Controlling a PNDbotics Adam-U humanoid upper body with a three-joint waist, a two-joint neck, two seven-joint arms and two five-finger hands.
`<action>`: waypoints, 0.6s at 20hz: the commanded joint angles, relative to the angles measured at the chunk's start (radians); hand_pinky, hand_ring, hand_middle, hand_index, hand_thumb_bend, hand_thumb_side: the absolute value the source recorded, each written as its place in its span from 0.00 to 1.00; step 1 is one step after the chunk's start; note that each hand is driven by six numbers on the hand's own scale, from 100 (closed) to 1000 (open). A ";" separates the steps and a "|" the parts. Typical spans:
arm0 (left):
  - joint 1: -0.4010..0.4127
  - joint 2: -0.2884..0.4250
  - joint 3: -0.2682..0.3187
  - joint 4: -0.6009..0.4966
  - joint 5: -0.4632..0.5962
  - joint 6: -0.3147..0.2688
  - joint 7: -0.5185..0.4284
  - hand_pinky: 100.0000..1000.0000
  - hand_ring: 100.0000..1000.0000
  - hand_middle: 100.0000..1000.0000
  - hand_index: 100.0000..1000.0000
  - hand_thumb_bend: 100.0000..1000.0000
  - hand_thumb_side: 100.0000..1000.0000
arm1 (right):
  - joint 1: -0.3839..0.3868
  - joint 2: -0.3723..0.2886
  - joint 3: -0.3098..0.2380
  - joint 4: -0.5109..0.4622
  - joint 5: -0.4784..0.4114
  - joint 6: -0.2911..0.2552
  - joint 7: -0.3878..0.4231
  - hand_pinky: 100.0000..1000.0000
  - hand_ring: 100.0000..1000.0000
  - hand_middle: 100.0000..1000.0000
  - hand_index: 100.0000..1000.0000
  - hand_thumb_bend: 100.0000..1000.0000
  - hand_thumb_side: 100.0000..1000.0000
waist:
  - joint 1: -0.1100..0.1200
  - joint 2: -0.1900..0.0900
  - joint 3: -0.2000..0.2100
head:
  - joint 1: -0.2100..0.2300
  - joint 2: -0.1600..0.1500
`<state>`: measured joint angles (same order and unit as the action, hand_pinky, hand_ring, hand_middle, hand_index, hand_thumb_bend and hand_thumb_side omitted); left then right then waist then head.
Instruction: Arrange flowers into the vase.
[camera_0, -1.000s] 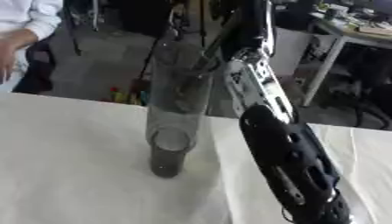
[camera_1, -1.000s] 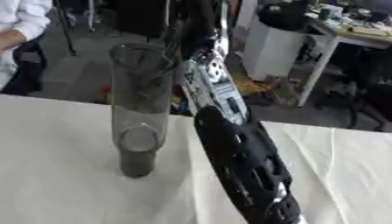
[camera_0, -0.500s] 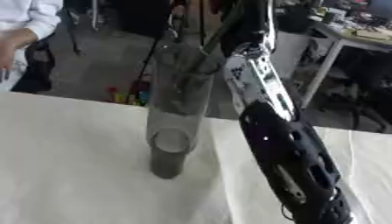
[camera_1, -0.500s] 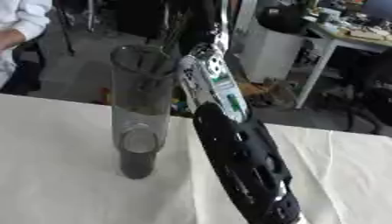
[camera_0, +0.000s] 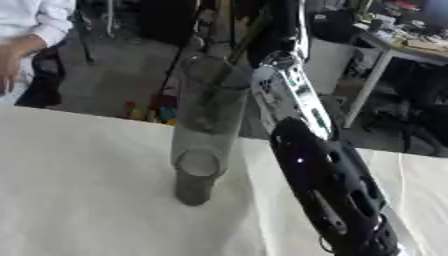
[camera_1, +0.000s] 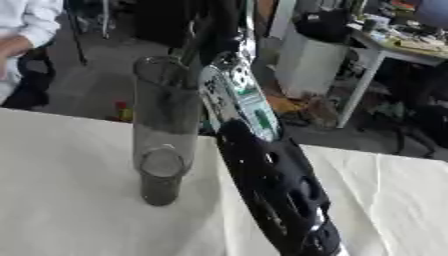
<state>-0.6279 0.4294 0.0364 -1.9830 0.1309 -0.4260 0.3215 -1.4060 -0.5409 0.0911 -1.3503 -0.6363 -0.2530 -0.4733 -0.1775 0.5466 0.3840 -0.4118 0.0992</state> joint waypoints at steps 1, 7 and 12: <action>-0.014 0.008 0.007 -0.017 0.004 -0.001 0.000 0.79 0.91 0.78 0.88 0.00 1.00 | -0.010 -0.018 0.005 -0.025 0.033 0.028 -0.010 0.00 0.00 0.00 0.09 0.00 0.19 | 0.007 -0.038 0.003 | 0.001 -0.005; -0.013 0.008 0.010 -0.017 0.007 -0.001 0.004 0.79 0.91 0.78 0.88 0.00 1.00 | 0.004 -0.028 0.019 -0.014 0.090 0.070 -0.010 0.00 0.00 0.00 0.09 0.00 0.18 | 0.002 -0.034 0.001 | 0.004 -0.004; -0.016 0.006 0.010 -0.017 0.010 -0.002 0.003 0.79 0.91 0.78 0.88 0.00 1.00 | 0.012 -0.030 0.028 -0.019 0.109 0.090 -0.007 0.00 0.00 0.00 0.11 0.00 0.17 | -0.001 -0.033 0.000 | 0.005 -0.004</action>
<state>-0.6317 0.4243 0.0365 -1.9830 0.1370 -0.4265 0.3225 -1.3886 -0.5530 0.1122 -1.3568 -0.5373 -0.1700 -0.4806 -0.1875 0.5465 0.3826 -0.4071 0.0992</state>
